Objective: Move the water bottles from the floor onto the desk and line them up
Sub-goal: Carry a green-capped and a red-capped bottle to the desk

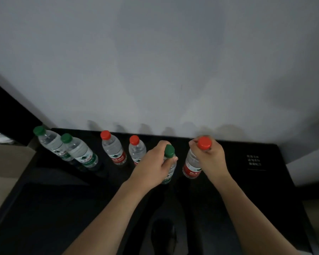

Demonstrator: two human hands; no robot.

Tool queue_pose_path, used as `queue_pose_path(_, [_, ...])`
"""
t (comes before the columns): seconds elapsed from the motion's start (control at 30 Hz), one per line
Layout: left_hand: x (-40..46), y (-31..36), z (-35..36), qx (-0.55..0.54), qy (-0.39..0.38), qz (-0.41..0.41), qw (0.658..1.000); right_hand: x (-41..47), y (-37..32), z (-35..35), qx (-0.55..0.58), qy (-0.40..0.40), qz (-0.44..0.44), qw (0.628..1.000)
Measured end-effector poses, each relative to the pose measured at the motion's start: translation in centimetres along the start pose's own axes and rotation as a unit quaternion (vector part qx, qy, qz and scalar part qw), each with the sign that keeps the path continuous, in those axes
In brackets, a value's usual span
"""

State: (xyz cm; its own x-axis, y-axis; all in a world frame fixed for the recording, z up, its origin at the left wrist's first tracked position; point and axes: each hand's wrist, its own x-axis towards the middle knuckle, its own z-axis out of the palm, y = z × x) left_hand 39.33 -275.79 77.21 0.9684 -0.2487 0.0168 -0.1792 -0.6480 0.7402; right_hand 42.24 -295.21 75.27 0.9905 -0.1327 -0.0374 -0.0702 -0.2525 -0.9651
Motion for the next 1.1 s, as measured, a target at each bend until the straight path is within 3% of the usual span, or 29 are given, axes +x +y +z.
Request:
queue_pose_path(0.47, [7.6, -2.7, 4.6, -0.017, -0.002, -0.03, 0.999, 5.3, 5.9, -1.2, -0.015, 0.072, 0.045, 0.996])
queue_pose_path(1.1, [4.8, -3.4, 6.1, -0.026, -0.073, -0.022, 0.997, 8.8, 7.1, -0.7, -0.003, 0.074, 0.047, 0.996])
